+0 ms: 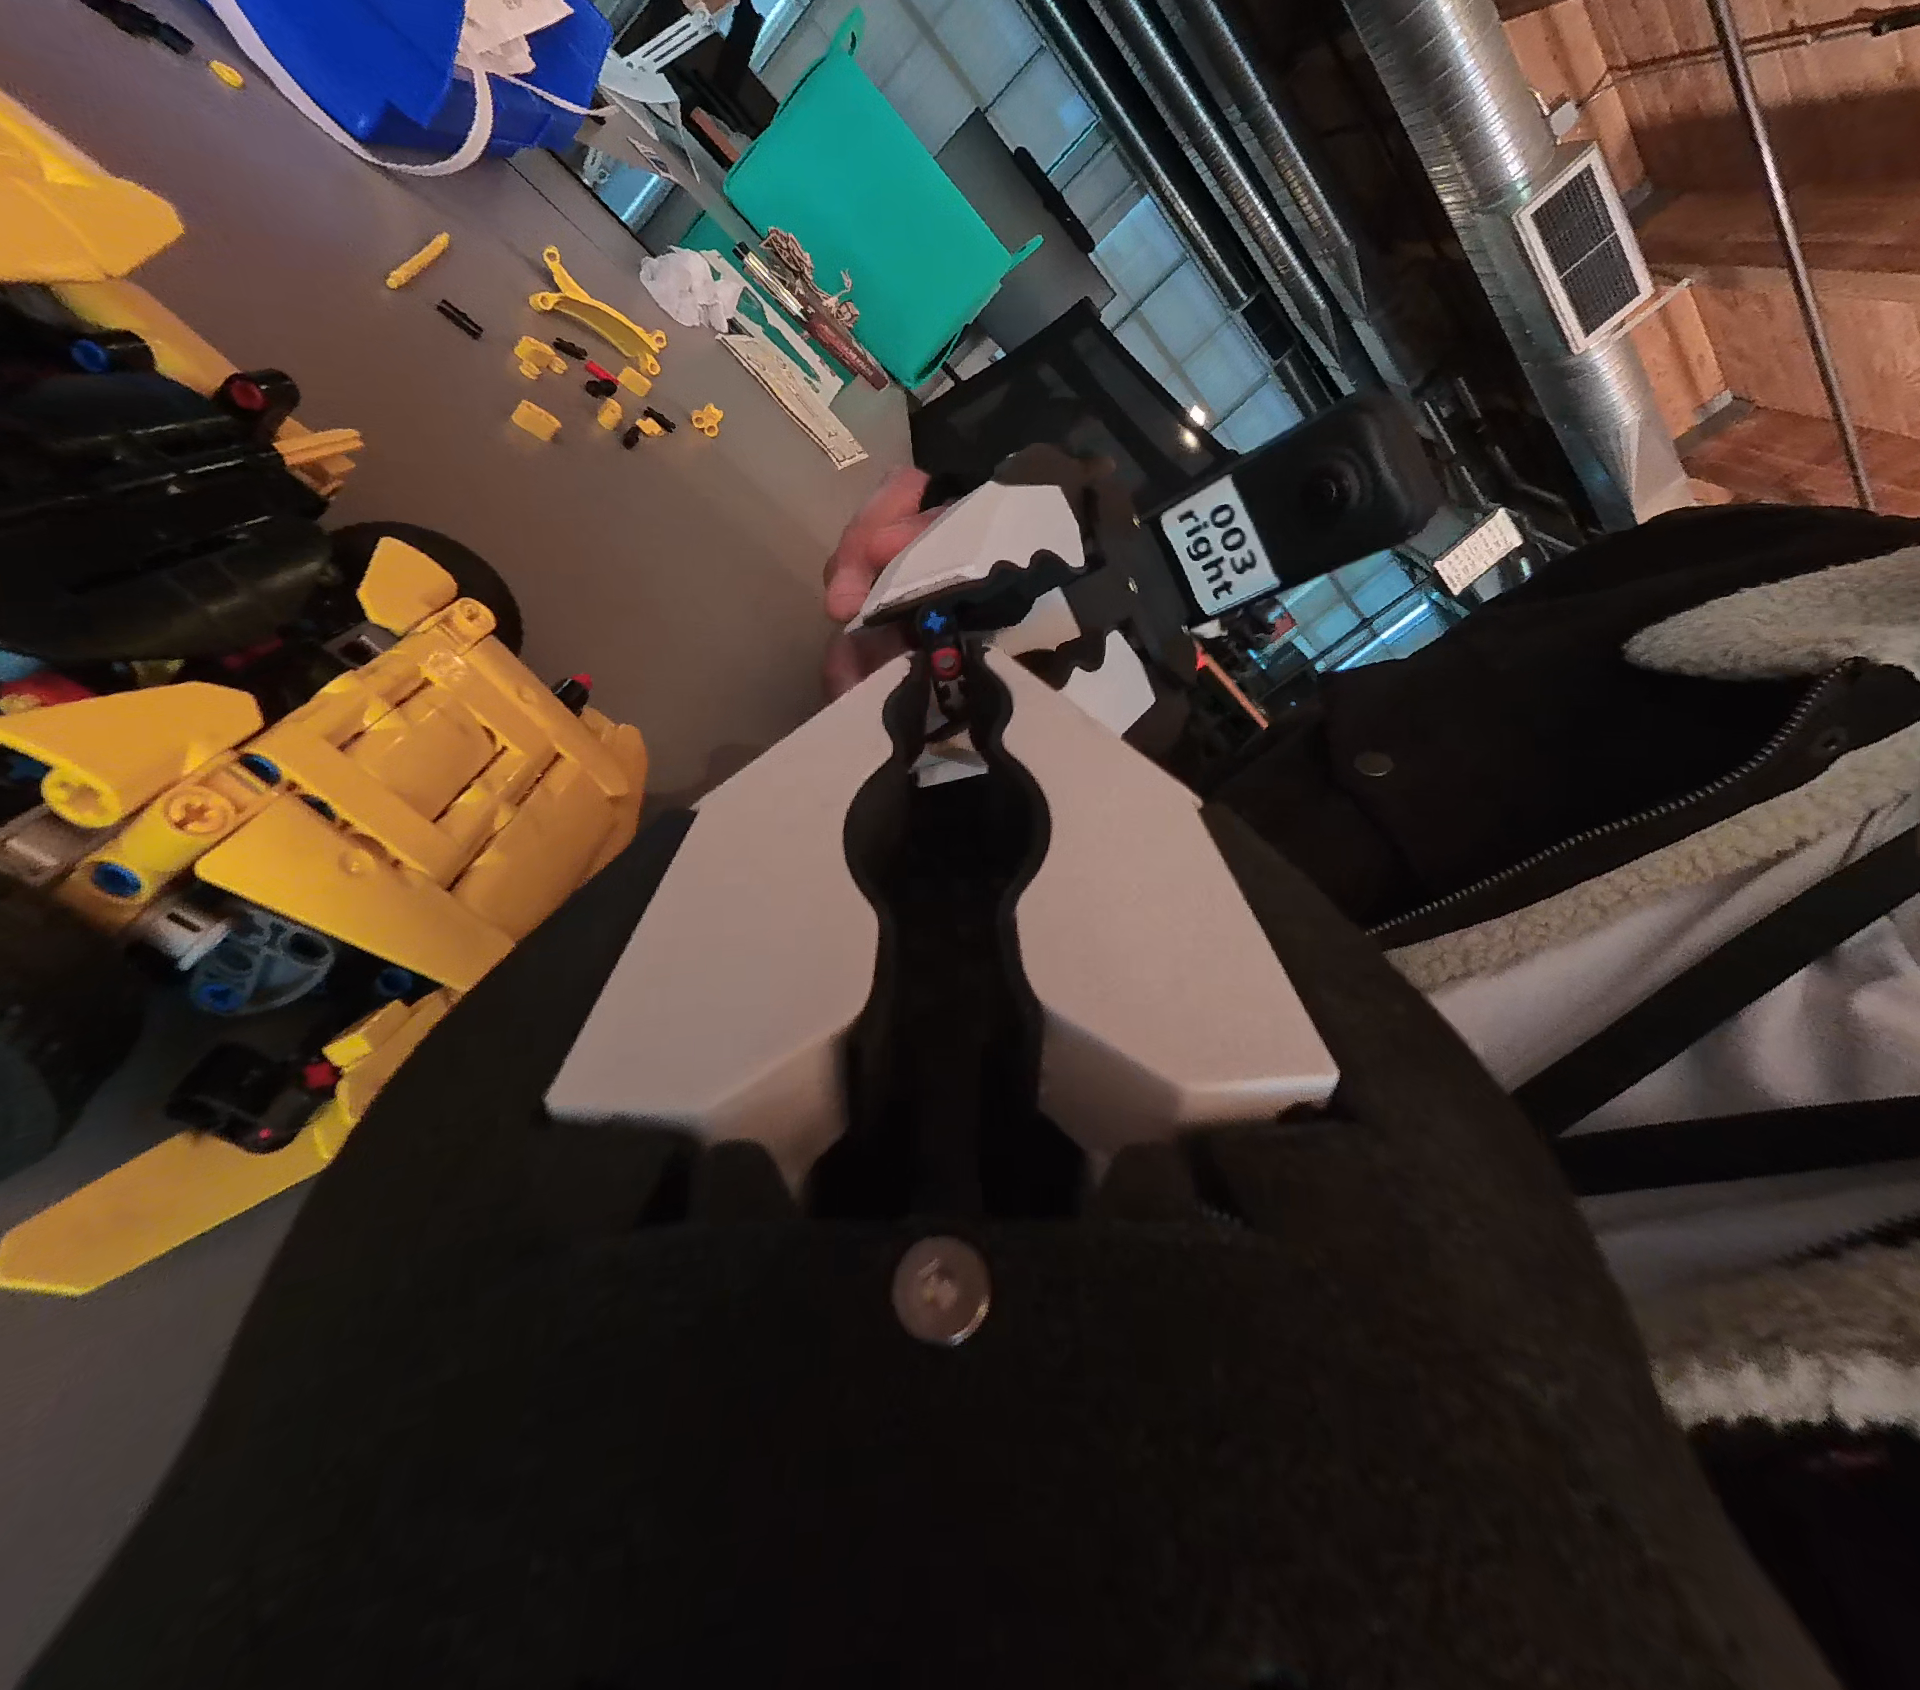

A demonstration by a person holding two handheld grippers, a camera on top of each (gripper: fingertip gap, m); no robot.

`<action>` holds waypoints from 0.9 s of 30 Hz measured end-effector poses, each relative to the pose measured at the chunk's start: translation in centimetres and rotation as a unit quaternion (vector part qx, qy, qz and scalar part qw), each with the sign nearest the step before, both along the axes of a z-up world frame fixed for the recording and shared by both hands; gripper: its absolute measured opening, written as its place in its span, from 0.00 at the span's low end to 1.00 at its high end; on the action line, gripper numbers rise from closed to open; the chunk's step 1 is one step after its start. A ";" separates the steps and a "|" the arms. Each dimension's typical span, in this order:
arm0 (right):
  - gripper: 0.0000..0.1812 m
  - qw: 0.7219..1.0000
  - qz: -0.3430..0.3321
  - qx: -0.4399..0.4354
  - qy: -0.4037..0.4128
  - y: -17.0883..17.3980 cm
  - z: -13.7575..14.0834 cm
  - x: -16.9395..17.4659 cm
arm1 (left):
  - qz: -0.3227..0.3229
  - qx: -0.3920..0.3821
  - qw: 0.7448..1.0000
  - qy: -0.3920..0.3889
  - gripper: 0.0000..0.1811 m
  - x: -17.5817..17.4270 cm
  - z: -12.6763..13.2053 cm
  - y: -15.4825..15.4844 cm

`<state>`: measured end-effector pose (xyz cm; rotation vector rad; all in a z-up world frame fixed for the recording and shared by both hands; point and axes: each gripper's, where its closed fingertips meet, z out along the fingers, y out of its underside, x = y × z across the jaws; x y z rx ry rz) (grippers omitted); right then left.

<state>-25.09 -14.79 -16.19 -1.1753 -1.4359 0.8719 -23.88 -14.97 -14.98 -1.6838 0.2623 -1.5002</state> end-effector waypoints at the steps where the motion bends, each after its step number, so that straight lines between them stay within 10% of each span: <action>1: 0.12 1.000 0.004 -0.004 0.002 -0.1 0.1 0.0 | -0.001 0.004 1.000 0.002 0.03 0.0 0.1 -0.1; 18: 0.13 0.996 0.020 -0.075 0.034 0.3 1.1 0.4 | 0.043 0.079 0.996 0.029 0.00 -1.2 1.3 -0.1; 21: 0.13 0.998 -0.025 -0.005 0.049 1.3 1.6 0.5 | 0.011 0.038 0.999 0.003 0.18 0.0 0.9 -0.1; 27: 0.13 0.990 -0.036 0.132 0.021 -0.2 0.7 -0.3 | -0.009 0.030 0.999 0.030 0.04 1.2 0.1 -0.3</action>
